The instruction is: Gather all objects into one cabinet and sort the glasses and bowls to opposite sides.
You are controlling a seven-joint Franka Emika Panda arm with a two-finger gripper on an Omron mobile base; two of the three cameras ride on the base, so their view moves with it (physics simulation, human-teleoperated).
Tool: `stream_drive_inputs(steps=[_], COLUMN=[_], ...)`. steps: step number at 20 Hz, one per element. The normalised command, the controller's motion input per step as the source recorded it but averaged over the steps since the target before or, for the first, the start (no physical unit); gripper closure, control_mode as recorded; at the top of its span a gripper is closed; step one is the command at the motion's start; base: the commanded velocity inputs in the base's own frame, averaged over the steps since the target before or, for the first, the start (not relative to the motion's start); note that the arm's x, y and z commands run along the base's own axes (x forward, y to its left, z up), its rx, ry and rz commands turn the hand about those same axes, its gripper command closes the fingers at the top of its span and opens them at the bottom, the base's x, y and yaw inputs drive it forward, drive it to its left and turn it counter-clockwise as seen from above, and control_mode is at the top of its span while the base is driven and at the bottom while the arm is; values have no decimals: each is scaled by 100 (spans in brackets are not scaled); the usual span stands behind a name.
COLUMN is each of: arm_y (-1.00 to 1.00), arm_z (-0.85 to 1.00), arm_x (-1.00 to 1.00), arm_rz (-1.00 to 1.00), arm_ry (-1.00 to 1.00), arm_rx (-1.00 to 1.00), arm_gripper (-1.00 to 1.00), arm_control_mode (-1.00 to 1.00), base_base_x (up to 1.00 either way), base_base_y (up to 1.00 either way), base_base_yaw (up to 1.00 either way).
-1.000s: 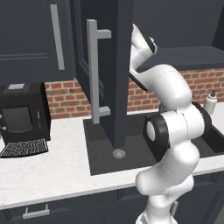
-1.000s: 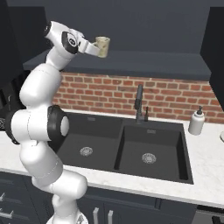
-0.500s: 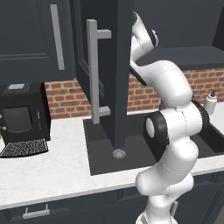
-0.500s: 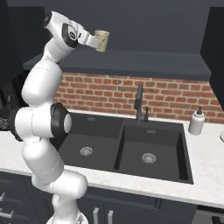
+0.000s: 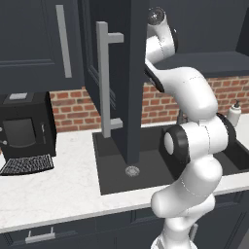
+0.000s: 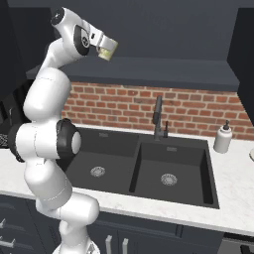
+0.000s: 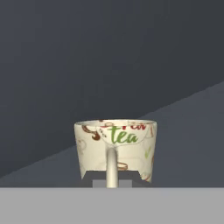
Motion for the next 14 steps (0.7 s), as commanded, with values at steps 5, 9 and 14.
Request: stream_drive_inputs(steps=[5, 9, 14], arm_y=[0, 0, 0], arm_z=[0, 0, 4], arm_x=[-30, -79, -100], arm_rz=[29, 22, 14], arm_ry=[-3, -5, -1], arm_rx=[0, 0, 0], arm_gripper=[100, 100, 100], arm_control_mode=[-100, -100, -100], base_base_x=[0, 0, 0], base_base_y=[0, 0, 0], base_base_yaw=[0, 0, 0])
